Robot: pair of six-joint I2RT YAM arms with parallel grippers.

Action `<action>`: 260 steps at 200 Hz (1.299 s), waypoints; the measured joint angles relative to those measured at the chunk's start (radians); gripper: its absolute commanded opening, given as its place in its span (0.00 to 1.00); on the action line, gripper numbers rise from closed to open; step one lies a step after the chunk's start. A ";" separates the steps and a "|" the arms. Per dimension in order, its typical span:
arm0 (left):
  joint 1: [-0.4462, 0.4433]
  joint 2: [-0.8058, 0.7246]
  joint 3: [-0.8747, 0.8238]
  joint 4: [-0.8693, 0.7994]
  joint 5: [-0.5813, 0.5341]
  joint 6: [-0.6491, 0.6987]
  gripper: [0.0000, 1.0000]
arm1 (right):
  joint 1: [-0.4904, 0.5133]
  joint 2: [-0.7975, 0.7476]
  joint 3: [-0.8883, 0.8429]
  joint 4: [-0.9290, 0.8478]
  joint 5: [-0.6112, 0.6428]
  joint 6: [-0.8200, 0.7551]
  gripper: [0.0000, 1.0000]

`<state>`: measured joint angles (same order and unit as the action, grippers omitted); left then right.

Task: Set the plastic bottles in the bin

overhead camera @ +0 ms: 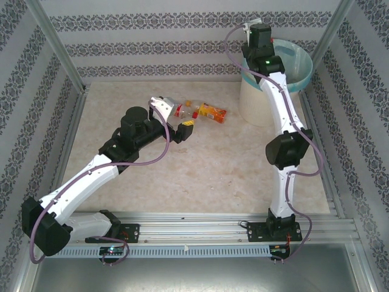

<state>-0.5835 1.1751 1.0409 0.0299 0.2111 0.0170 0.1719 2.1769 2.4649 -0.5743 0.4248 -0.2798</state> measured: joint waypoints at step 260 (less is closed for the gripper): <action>0.000 -0.007 -0.034 0.001 -0.013 0.000 1.00 | -0.091 0.042 0.160 -0.193 -0.235 0.230 0.54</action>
<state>-0.5835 1.1679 1.0069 0.0307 0.1986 0.0170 0.0811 2.2192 2.6247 -0.7670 0.1894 -0.0498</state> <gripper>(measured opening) 0.998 0.560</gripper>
